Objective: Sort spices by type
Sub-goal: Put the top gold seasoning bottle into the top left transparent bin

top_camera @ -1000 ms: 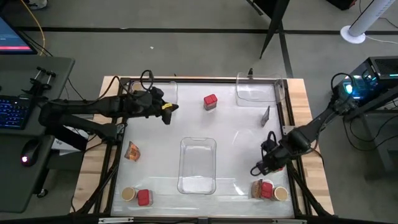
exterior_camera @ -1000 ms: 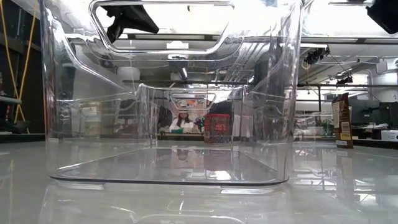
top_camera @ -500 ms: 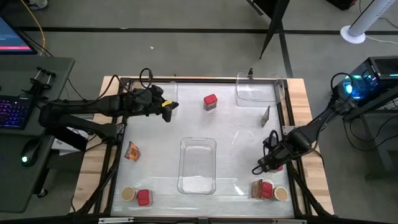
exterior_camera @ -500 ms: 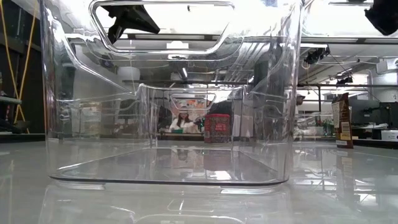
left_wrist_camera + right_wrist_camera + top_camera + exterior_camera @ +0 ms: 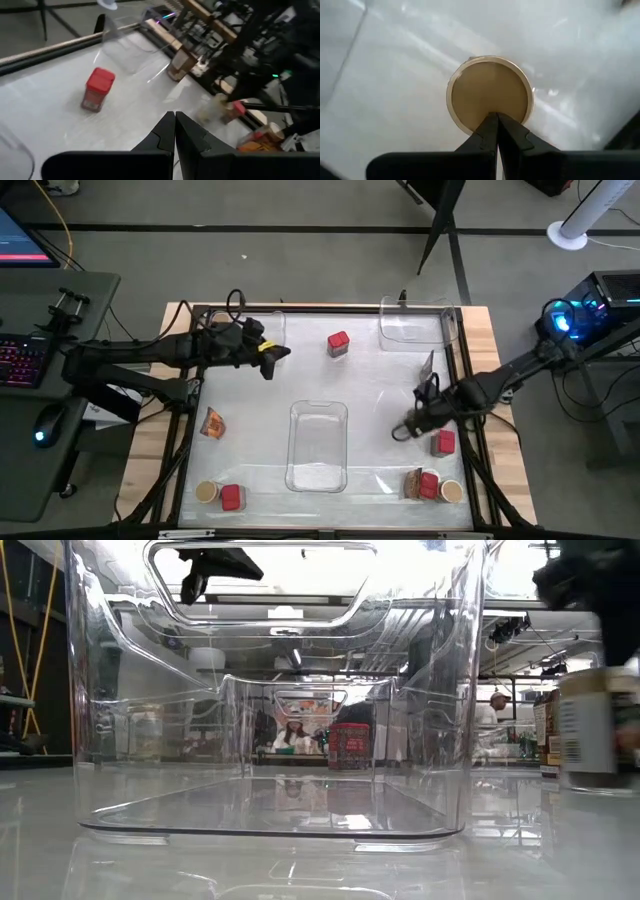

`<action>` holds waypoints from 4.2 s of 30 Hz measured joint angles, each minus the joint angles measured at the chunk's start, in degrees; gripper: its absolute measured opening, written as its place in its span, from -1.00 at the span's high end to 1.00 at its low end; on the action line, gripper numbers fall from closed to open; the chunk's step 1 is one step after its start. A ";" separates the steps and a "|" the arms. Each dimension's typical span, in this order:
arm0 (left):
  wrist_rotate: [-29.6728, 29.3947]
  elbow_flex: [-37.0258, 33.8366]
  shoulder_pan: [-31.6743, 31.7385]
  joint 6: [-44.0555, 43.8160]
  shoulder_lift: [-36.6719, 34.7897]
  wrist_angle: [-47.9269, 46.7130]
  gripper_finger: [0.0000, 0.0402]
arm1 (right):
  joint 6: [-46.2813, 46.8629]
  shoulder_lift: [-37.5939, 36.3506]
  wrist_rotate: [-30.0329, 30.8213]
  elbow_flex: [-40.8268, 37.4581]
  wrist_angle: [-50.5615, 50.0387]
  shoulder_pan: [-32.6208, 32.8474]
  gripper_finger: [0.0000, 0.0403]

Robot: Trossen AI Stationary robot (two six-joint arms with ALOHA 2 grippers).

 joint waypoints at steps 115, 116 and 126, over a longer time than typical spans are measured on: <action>11.44 37.63 7.21 39.27 51.92 -44.28 -0.74 | -56.71 4.22 -0.12 34.91 4.14 -43.14 1.00; 11.45 37.63 7.19 39.24 52.17 -44.27 -0.74 | -56.67 4.22 -0.12 34.91 4.09 -43.14 1.00; 10.58 38.00 7.37 35.96 52.39 -44.50 -0.19 | -57.23 4.22 -0.27 34.91 4.09 -43.14 1.00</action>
